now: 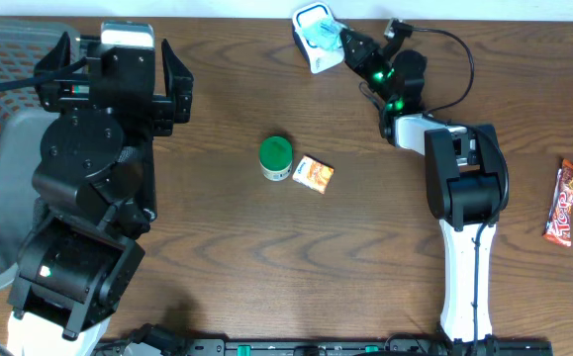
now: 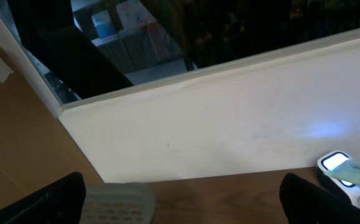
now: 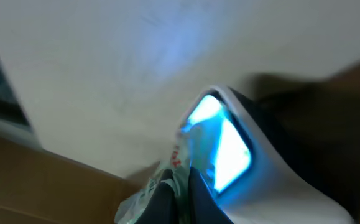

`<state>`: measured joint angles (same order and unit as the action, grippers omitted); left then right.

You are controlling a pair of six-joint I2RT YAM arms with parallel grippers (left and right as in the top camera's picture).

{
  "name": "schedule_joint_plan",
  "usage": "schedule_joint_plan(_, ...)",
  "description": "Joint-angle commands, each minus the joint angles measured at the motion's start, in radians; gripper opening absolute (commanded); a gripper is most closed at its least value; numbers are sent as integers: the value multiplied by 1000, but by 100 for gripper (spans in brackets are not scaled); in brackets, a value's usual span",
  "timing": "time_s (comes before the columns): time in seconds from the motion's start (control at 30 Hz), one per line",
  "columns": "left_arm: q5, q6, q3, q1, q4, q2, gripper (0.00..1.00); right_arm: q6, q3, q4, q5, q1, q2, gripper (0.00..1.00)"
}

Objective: Scan the item barcode

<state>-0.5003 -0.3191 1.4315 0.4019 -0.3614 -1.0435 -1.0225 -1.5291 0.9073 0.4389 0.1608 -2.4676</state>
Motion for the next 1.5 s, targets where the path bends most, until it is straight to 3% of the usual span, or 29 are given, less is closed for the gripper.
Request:
schedule_joint_plan(0.0,-6,-9,16,-4,2,6,100,74,-6,-26,11,18,-24,1)
schedule_joint_plan(0.3,-6,-9,16,-4,2,6,100,42,-7,137,131,-19,-17,1)
schedule_joint_plan(0.53,-6,-9,16,-4,2,6,100,-10,-7,42,186,-61,40,2)
schedule_joint_plan(0.8,-6,-9,16,-4,2,6,100,131,-7,-367,155,-74,227,1)
schedule_joint_plan(1.03,-6,-9,16,-4,2,6,100,220,-7,-895,52,-114,503,2)
schedule_joint_plan(1.27,-6,-9,16,-4,2,6,100,365,-7,-1376,-149,-202,695,1)
schedule_joint_plan(1.47,-6,-9,16,-4,2,6,100,479,-7,-1677,-335,-323,728,1)
